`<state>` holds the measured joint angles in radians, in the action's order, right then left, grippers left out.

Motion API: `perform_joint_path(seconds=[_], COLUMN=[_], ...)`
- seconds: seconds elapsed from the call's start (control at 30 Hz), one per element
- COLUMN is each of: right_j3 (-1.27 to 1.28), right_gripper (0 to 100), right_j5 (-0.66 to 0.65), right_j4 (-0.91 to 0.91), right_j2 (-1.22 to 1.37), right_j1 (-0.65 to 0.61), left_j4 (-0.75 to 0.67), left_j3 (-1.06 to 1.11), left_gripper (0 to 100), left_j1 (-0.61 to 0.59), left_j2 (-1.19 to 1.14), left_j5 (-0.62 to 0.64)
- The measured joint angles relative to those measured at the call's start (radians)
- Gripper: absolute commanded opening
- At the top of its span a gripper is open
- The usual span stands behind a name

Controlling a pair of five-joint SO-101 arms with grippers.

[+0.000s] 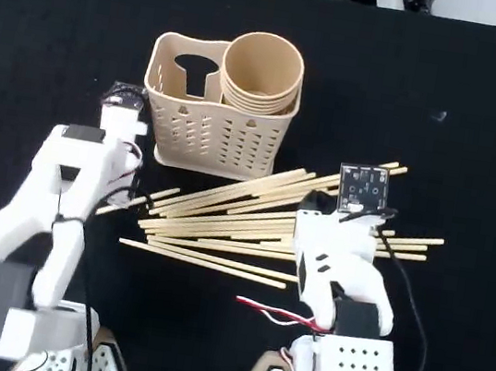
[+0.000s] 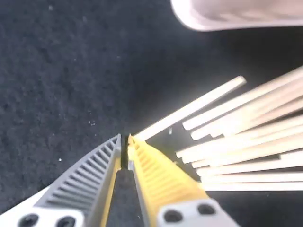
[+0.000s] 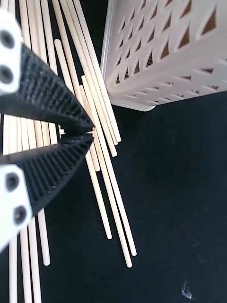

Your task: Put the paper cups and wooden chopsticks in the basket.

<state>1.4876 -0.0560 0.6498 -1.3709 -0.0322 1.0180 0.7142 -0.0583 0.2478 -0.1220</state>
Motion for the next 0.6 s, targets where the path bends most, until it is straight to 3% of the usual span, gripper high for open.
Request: perform_joint_path(seconds=[0.27, 0.6], right_j3=[0.000, -0.003], right_gripper=[1.6, 1.8], right_j5=[0.000, 0.000], right_j4=[0.000, 0.041], right_j2=[0.000, 0.000], right_j1=[0.000, 0.000], left_j4=[0.002, 0.002], left_j3=[0.170, 0.482], left_gripper=[3, 3], left_j1=[0.055, -0.006], left_j2=[0.410, 1.028], left_j5=[-0.003, 0.000])
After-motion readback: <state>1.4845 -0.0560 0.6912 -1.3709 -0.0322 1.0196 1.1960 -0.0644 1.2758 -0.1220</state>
